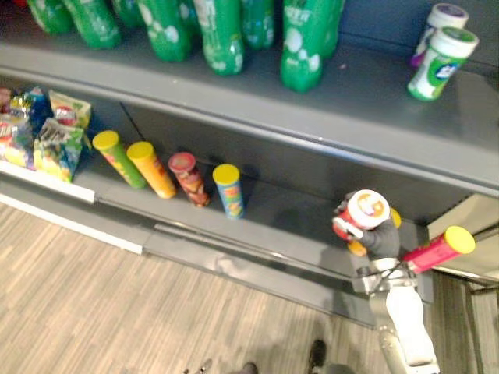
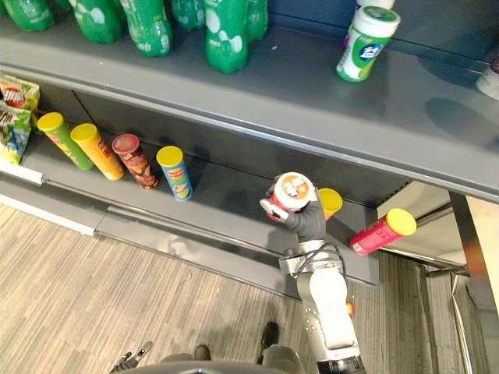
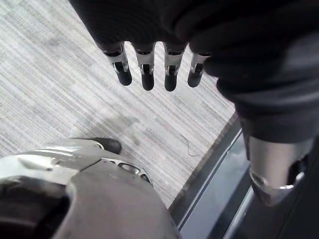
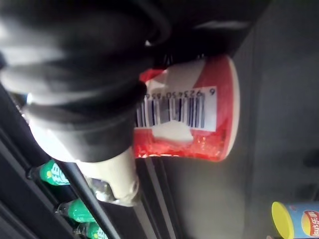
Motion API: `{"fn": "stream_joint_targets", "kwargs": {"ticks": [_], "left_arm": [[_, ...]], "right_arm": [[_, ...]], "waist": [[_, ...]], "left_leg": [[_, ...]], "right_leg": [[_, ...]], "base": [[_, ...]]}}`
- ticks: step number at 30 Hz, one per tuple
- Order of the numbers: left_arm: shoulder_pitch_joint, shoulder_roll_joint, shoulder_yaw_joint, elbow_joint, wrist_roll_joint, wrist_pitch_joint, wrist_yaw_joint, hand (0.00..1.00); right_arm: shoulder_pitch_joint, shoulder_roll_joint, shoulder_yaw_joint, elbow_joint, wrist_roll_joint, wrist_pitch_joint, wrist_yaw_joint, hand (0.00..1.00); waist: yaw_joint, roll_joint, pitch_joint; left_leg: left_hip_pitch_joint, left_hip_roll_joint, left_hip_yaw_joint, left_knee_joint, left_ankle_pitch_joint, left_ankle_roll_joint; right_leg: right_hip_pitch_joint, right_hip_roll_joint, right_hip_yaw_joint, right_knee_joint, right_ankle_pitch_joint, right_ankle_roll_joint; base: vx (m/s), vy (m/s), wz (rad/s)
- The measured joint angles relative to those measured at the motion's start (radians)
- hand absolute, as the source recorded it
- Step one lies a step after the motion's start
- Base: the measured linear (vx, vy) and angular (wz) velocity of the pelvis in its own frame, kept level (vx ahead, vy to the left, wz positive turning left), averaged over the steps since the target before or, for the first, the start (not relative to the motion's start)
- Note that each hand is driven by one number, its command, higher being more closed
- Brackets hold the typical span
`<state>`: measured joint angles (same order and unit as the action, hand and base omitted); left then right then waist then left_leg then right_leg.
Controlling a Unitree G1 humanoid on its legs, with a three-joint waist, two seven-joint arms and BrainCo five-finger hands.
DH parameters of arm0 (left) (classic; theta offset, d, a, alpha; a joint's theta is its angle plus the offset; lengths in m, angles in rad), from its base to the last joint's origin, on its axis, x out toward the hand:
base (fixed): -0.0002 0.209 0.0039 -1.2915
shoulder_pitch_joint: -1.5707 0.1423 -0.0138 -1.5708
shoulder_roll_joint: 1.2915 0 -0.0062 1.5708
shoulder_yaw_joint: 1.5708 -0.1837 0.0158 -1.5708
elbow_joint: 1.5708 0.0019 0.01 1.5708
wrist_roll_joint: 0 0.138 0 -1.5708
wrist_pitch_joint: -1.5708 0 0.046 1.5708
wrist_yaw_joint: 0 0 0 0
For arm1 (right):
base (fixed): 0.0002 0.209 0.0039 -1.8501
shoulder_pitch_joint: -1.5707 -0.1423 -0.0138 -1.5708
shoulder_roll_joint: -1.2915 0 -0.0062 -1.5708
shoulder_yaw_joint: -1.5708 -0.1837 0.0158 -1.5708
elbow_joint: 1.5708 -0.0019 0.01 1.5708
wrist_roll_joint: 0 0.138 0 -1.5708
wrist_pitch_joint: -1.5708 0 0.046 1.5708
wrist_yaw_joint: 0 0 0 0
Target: Put the gum and the chips on the shelf.
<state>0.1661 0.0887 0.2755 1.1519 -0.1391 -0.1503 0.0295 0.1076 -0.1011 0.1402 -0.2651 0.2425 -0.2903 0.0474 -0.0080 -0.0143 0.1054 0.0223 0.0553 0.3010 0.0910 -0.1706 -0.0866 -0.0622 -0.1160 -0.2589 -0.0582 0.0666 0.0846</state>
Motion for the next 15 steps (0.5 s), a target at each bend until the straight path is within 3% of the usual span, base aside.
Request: {"fn": "stream_joint_targets", "kwargs": {"ticks": [5, 15], "left_arm": [[0.0, -0.002, 0.002, 0.001, 0.047, 0.0, 0.004, 0.0], [-0.002, 0.0, -0.015, 0.005, 0.116, 0.001, 0.002, 0.0]], "right_arm": [[0.001, -0.001, -0.002, 0.0, -0.007, 0.0, -0.002, 1.0], [-0.034, -0.021, -0.002, 0.0, -0.001, 0.004, 0.007, 1.0]], "waist": [[-0.016, 0.006, -0.007], [-0.015, 0.022, -0.025]], "left_leg": [[0.006, 0.0, 0.025, 0.0, 0.0, 0.001], [0.037, 0.007, 0.106, -0.029, 0.001, 0.006]], "right_leg": [[-0.003, 0.006, 0.033, -0.016, 0.013, -0.002], [-0.03, 0.039, 0.144, -0.039, 0.065, -0.022]], "base": [[-0.04, -0.015, -0.21], [-0.12, -0.044, -0.32]]}}
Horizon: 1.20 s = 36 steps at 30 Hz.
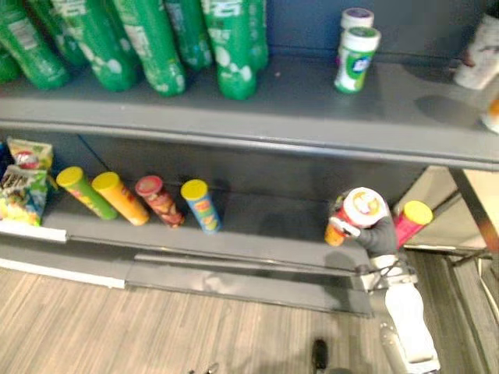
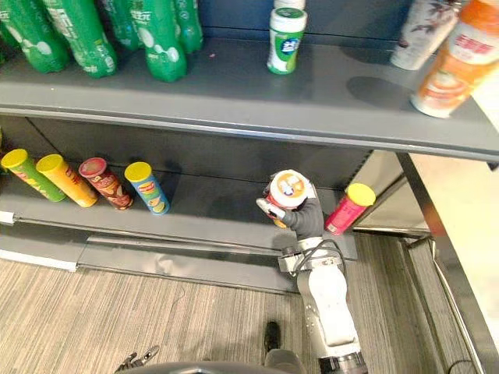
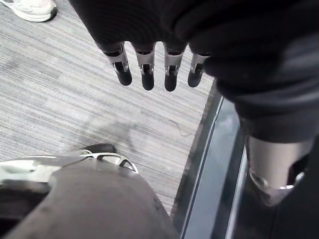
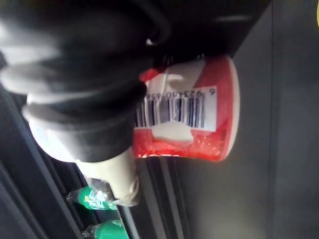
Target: Put the gum and the chips on the shelf.
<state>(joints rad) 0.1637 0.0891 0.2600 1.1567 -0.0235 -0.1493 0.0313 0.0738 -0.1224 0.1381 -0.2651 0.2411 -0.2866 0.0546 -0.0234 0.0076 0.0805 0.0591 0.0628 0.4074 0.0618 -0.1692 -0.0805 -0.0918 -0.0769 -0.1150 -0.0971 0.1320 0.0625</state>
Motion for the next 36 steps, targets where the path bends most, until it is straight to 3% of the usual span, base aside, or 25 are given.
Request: {"fn": "stream_joint_targets", "kwargs": {"ticks": [2, 6, 14, 26, 36], "left_arm": [[-0.004, 0.002, 0.0, 0.011, 0.0, 0.0, -0.001, 0.0], [-0.011, 0.003, 0.001, 0.028, 0.004, 0.001, 0.0, 0.0], [-0.014, 0.022, -0.022, 0.036, 0.007, 0.007, -0.001, 0.0], [-0.015, 0.032, -0.06, 0.035, 0.011, 0.029, 0.0, 0.0], [-0.021, 0.039, -0.078, 0.034, 0.042, 0.049, 0.002, 0.0]], "right_arm": [[-0.018, -0.007, 0.006, -0.002, 0.006, 0.002, 0.0, 1.0], [-0.028, -0.053, 0.03, -0.042, 0.027, 0.026, 0.008, 1.0], [-0.093, -0.089, 0.026, -0.124, 0.056, 0.027, 0.016, 1.0], [-0.34, -0.135, 0.033, -0.117, 0.098, 0.054, -0.037, 1.0], [-0.658, -0.185, 0.05, 0.171, 0.113, 0.113, -0.126, 1.0]], "waist": [[0.0, -0.002, -0.001], [0.001, -0.003, -0.001], [-0.001, -0.019, -0.005], [0.005, -0.037, -0.01], [0.035, -0.043, -0.01]], "left_leg": [[0.0, 0.002, 0.02, -0.009, -0.002, 0.016], [0.015, 0.002, 0.046, -0.009, 0.002, 0.023], [0.02, -0.002, 0.075, -0.026, 0.018, 0.027], [0.055, -0.002, 0.104, -0.03, 0.02, 0.03], [0.065, 0.0, 0.078, -0.041, 0.026, 0.031]], "right_leg": [[-0.013, 0.01, 0.021, -0.007, 0.019, -0.006], [-0.011, 0.014, 0.051, -0.008, 0.026, -0.005], [-0.026, 0.016, 0.066, -0.008, 0.039, -0.014], [-0.007, 0.024, 0.09, -0.008, 0.054, -0.01], [0.01, 0.023, 0.066, -0.009, 0.054, -0.01]], "base": [[-0.18, -0.063, -0.29], [-0.14, -0.056, -0.22], [-0.08, -0.036, -0.11], [-0.02, 0.002, -0.07], [-0.04, 0.001, 0.06]]}}
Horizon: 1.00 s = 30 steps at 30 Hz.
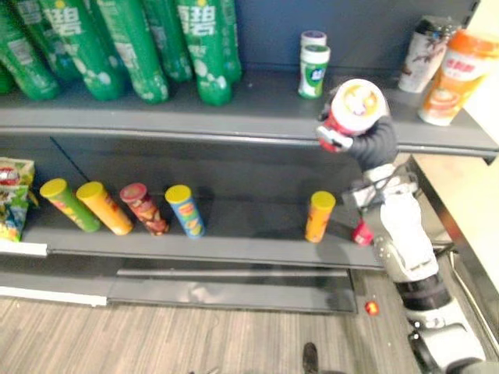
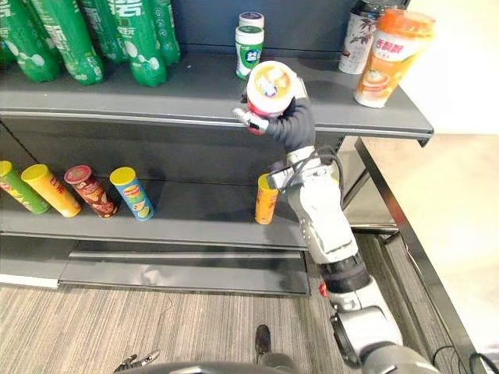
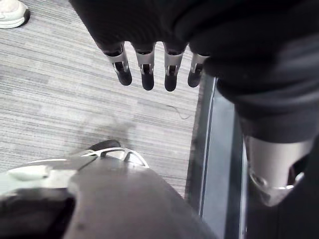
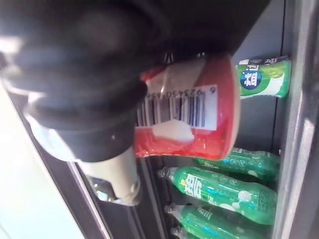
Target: Put the gum and the chips on the shelf.
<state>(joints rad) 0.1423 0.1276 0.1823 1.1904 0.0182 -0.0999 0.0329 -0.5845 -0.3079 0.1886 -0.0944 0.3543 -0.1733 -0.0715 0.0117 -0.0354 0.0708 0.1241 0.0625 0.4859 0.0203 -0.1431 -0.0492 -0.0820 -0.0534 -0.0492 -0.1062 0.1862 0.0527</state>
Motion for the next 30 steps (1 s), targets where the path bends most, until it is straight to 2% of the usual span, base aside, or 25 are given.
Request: {"fn": "stream_joint_targets", "kwargs": {"ticks": [2, 7, 15, 20, 30], "left_arm": [[-0.001, 0.001, -0.001, -0.001, 0.0, 0.002, 0.0, 0.0], [-0.002, 0.006, -0.011, -0.015, -0.005, 0.017, -0.002, 0.0], [-0.002, 0.015, -0.021, -0.017, -0.016, 0.025, -0.007, 0.0], [-0.004, 0.015, -0.02, -0.018, -0.016, 0.026, -0.006, 0.0], [-0.017, 0.019, -0.019, -0.019, -0.016, 0.037, -0.002, 0.0]], "right_arm": [[-0.048, -0.001, 0.0, 0.054, 0.0, 0.004, -0.01, 1.0], [-0.239, -0.028, 0.01, 0.277, 0.068, 0.074, -0.024, 1.0], [-0.362, -0.036, 0.017, 0.39, 0.098, 0.109, -0.051, 1.0], [-0.401, -0.035, 0.016, 0.442, 0.096, 0.109, -0.054, 1.0], [-0.384, -0.027, -0.03, 0.428, 0.081, 0.103, -0.05, 1.0]], "waist": [[0.007, -0.003, 0.002], [0.023, -0.012, 0.007], [0.022, -0.021, 0.017], [0.022, -0.022, 0.023], [0.02, -0.028, 0.037]], "left_leg": [[-0.001, 0.0, -0.002, -0.001, 0.001, 0.0], [-0.004, 0.0, -0.009, -0.002, 0.003, 0.0], [-0.014, 0.001, -0.023, -0.001, 0.004, 0.001], [-0.015, 0.001, -0.025, 0.001, 0.004, 0.001], [-0.016, 0.001, -0.032, -0.001, 0.012, 0.0]], "right_leg": [[-0.001, 0.0, -0.002, 0.0, 0.0, 0.0], [-0.001, -0.001, -0.011, 0.0, 0.0, 0.0], [-0.003, -0.003, -0.025, -0.001, 0.0, 0.0], [-0.003, -0.003, -0.025, -0.001, -0.001, -0.001], [-0.001, -0.005, -0.036, -0.001, -0.004, -0.005]], "base": [[-0.01, 0.003, 0.05], [-0.03, 0.0, 0.04], [-0.02, 0.0, 0.04], [-0.02, -0.001, 0.01], [-0.03, -0.004, 0.03]]}}
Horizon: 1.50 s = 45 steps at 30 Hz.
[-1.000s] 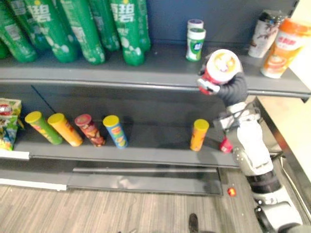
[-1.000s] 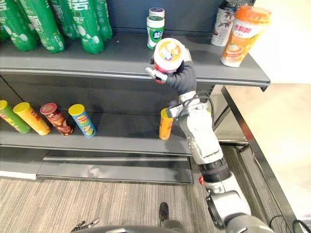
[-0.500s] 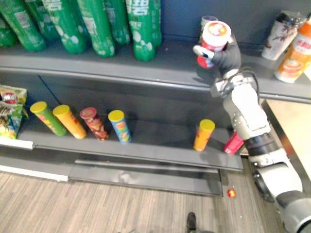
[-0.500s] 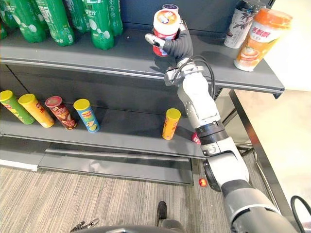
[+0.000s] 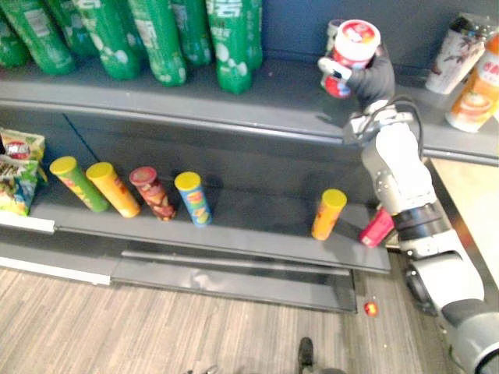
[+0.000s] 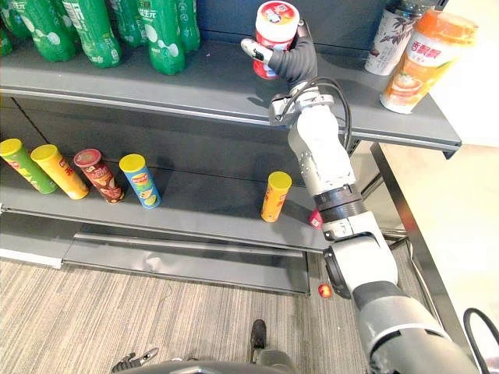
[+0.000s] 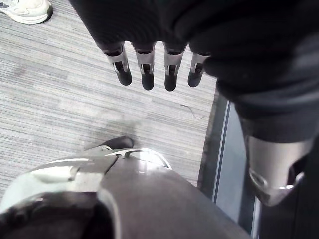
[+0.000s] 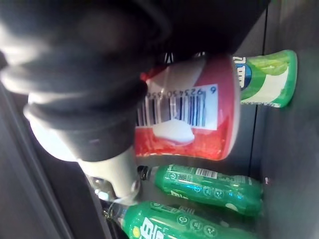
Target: Put the gum and the chips on the shelf.
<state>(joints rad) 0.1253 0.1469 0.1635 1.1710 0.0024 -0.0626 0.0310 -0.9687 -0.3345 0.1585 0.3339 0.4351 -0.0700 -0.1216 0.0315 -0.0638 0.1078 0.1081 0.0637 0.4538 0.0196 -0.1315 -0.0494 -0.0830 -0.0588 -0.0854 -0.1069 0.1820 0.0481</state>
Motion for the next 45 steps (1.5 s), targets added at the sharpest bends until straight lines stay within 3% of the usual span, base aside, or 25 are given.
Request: {"fn": "stream_joint_targets", "kwargs": {"ticks": [5, 10, 21, 22, 45], "left_arm": [[-0.002, 0.001, 0.0, -0.002, 0.001, 0.0, 0.0, 0.0], [-0.002, 0.001, 0.0, -0.003, 0.003, 0.0, 0.001, 0.0], [0.004, 0.005, -0.012, -0.018, 0.019, 0.0, 0.0, 0.0], [0.006, 0.007, -0.013, -0.022, 0.019, 0.0, 0.0, 0.0], [0.006, 0.006, -0.011, -0.028, 0.017, 0.0, 0.005, 0.0]], "right_arm": [[0.12, 0.003, -0.004, -0.068, -0.004, -0.005, 0.017, 1.0], [0.169, 0.004, -0.028, -0.131, -0.005, -0.033, 0.039, 1.0], [0.247, 0.004, -0.027, -0.201, -0.044, -0.043, 0.063, 1.0], [0.248, 0.004, -0.027, -0.199, -0.044, -0.042, 0.061, 0.0], [0.188, 0.039, -0.075, -0.095, -0.127, -0.044, 0.011, 0.0]], "waist": [[0.0, -0.003, 0.001], [0.0, -0.004, 0.001], [0.0, -0.009, 0.001], [0.0, -0.012, 0.001], [0.002, -0.014, 0.002]], "left_leg": [[0.0, -0.002, 0.0, -0.001, 0.001, 0.001], [0.0, -0.002, -0.001, -0.003, 0.001, 0.002], [0.021, -0.004, -0.001, -0.017, 0.005, 0.001], [0.021, -0.004, -0.001, -0.017, 0.005, 0.001], [0.018, -0.004, -0.005, -0.017, 0.009, -0.001]], "right_leg": [[0.001, -0.002, -0.002, 0.0, 0.0, 0.0], [0.001, -0.003, -0.003, 0.0, 0.0, 0.0], [0.018, -0.003, -0.006, 0.0, -0.006, 0.004], [0.018, -0.004, -0.009, 0.0, -0.007, 0.004], [0.017, -0.005, -0.017, 0.0, -0.008, -0.006]], "base": [[-0.01, 0.002, 0.01], [0.0, 0.0, 0.0], [0.0, 0.0, 0.0], [-0.03, 0.0, 0.06], [0.0, 0.0, 0.0]]}}
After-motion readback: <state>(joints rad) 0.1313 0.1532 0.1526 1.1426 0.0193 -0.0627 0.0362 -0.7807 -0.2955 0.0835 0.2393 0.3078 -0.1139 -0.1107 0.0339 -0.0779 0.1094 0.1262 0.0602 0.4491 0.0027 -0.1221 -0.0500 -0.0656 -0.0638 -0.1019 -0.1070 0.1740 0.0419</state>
